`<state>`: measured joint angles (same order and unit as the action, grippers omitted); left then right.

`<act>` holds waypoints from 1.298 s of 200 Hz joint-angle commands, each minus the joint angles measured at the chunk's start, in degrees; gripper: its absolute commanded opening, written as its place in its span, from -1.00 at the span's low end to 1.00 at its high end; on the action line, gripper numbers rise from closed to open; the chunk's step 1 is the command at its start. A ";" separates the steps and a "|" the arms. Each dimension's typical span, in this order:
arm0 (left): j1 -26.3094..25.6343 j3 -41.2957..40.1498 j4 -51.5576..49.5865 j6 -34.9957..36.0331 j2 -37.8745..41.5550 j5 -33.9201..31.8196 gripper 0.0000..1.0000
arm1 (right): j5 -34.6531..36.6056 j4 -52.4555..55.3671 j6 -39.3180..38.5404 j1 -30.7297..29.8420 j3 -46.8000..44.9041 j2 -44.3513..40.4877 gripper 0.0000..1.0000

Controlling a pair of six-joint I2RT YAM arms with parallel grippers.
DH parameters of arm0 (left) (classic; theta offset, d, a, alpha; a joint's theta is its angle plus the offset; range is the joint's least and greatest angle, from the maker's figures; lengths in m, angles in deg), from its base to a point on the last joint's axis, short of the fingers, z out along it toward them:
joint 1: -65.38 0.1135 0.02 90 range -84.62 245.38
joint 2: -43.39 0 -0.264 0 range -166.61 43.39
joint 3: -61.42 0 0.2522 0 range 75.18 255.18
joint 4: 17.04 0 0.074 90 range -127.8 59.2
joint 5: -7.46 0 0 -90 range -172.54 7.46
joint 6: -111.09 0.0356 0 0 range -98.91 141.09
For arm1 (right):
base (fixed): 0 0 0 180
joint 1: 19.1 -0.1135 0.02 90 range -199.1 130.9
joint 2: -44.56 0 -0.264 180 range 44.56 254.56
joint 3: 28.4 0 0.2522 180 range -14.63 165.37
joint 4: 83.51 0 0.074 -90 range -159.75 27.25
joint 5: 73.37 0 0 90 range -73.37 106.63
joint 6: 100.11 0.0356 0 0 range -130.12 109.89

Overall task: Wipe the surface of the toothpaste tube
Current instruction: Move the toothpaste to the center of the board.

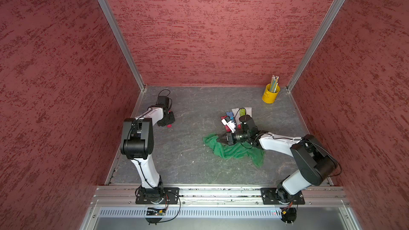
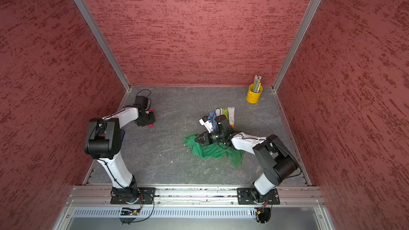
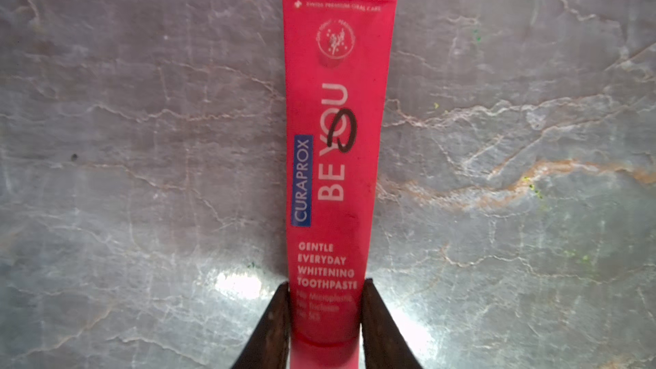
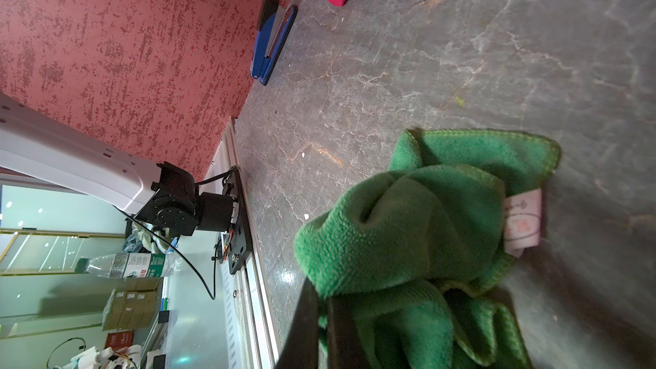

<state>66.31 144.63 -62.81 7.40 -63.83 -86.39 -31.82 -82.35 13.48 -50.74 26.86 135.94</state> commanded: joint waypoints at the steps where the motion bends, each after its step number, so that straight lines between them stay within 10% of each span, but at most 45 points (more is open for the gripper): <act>1: -0.59 1.38 -2.25 1.28 -1.69 -0.93 -0.44 | -0.44 -1.92 0.14 0.85 -0.45 -0.58 -0.94; 207: -48.21 -17.35 -7.42 -8.47 17.24 -2.42 -0.60 | 0.90 -13.35 9.81 16.16 -10.73 -9.81 -0.96; 259: -50.93 -23.55 -3.10 -9.64 21.46 -1.30 -0.09 | 3.18 -9.93 7.70 16.16 -9.15 -9.28 -0.95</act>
<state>16.46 123.32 -67.64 -0.95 -44.75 -88.38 -30.55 -92.91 22.46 -35.00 16.37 127.06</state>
